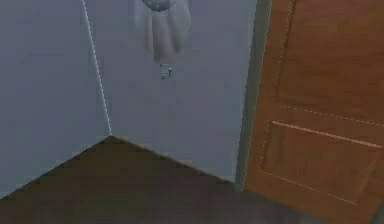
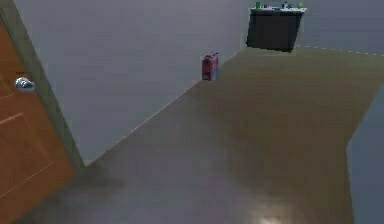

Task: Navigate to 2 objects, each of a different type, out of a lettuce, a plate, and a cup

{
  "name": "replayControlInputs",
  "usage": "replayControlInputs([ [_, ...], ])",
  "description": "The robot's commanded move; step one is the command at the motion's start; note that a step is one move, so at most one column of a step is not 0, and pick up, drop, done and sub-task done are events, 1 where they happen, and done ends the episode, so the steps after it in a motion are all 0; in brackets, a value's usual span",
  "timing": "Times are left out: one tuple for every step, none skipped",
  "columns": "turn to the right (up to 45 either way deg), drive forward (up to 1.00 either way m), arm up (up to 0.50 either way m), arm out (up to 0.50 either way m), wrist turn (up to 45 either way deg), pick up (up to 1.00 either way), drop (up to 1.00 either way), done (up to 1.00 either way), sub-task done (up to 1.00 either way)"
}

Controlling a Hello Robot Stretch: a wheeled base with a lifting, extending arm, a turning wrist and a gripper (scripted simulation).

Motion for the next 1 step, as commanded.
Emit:
replayControlInputs([
  [45.0, 0.00, 0.00, 0.00, 0.0, 0.00, 0.00, 0.00, 0.00],
])
